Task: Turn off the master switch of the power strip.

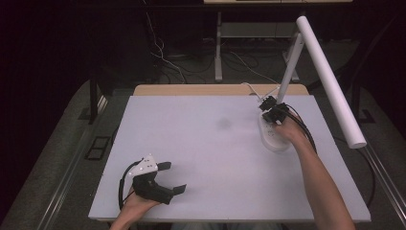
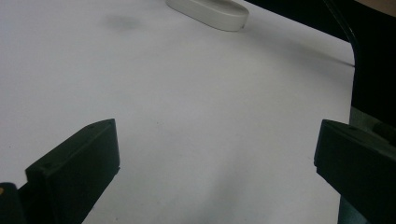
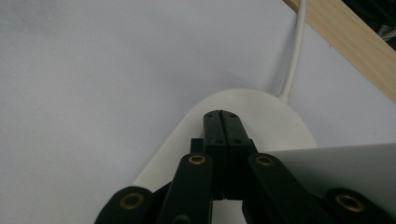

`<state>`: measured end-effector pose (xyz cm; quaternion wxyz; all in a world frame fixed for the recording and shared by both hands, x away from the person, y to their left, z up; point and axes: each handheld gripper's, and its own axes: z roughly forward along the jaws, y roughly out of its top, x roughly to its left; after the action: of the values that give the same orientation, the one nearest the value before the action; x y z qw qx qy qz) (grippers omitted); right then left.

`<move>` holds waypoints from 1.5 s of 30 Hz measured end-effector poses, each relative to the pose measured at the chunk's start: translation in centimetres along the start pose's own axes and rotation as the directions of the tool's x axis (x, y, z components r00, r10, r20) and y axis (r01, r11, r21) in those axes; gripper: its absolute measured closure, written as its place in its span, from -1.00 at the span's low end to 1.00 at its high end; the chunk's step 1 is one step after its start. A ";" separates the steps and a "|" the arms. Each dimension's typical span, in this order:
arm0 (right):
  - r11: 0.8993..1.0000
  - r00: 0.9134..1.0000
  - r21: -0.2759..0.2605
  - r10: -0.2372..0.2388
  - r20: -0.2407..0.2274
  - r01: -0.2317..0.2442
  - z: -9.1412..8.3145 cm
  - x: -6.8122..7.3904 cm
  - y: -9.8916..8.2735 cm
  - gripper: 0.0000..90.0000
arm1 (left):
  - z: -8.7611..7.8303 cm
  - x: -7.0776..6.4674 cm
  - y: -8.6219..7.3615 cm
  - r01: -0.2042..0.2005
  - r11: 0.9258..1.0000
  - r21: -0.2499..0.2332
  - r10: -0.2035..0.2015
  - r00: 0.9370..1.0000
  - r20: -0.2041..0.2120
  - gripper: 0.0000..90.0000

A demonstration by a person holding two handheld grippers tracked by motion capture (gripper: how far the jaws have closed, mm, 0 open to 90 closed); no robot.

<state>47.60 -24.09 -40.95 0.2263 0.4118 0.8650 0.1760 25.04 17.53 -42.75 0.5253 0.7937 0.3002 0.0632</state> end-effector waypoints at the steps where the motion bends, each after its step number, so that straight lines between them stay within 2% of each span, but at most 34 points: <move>1: 1.000 1.000 0.002 0.003 -0.001 -0.003 0.0 0.0 0.0 1.00 | 0.0 0.0 0.0 -0.001 1.000 0.000 0.001 1.000 0.000 -1.00; 8: 1.000 1.000 -0.012 -0.012 0.008 0.012 -0.2 0.0 0.0 0.99 | -0.1 0.1 0.0 0.004 1.000 -0.004 -0.004 1.000 -0.004 -1.00; 10: 1.000 0.999 -0.020 0.013 -0.044 -0.013 -0.4 -0.3 0.1 0.99 | -0.2 0.2 0.0 0.009 1.000 -0.010 -0.009 1.000 -0.008 -1.00; 12: 1.000 0.999 -0.025 0.016 -0.040 -0.017 -0.4 -0.3 0.2 0.99 | -0.2 0.2 0.0 0.006 1.000 -0.011 -0.006 1.000 -0.010 -1.00; 16: 0.998 1.000 -0.059 0.017 -0.023 -0.018 -1.2 0.2 0.5 0.99 | -0.2 0.2 0.0 0.008 1.000 -0.011 -0.008 1.000 -0.008 -1.00; 30: 0.993 0.999 -0.115 -0.002 -0.046 -0.003 -4.3 2.3 1.3 0.98 | -0.2 0.1 0.1 0.005 1.000 -0.019 -0.005 1.000 0.002 -1.00; 33: 0.991 0.999 -0.131 -0.009 -0.039 0.004 -5.0 2.6 1.2 0.98 | -0.2 0.1 0.1 0.006 1.000 -0.021 -0.006 1.000 0.003 -1.00; 38: 0.987 0.998 -0.160 0.002 -0.069 -0.013 -6.4 2.9 0.9 0.98 | -0.2 0.1 0.1 0.003 1.000 -0.019 -0.003 1.000 0.004 -1.00; 40: 0.984 0.997 -0.174 0.013 -0.077 -0.026 -7.0 3.0 0.5 0.86 | -0.2 0.1 0.1 0.000 1.000 -0.016 0.000 1.000 0.005 -1.00; 44: 0.976 0.985 -0.202 0.048 -0.164 -0.081 -8.1 2.9 -0.3 0.50 | -0.1 0.1 0.2 0.002 1.000 -0.019 -0.002 1.000 0.006 -1.00; 45: 0.975 0.984 -0.205 0.052 -0.170 -0.087 -8.3 2.9 -0.5 0.39 | -0.1 0.1 0.2 0.005 1.000 -0.022 -0.004 1.000 0.006 -1.00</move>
<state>41.27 -23.07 -35.00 0.1910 0.3998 0.8419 0.3080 25.11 17.61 -42.57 0.5350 0.7874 0.2997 0.0629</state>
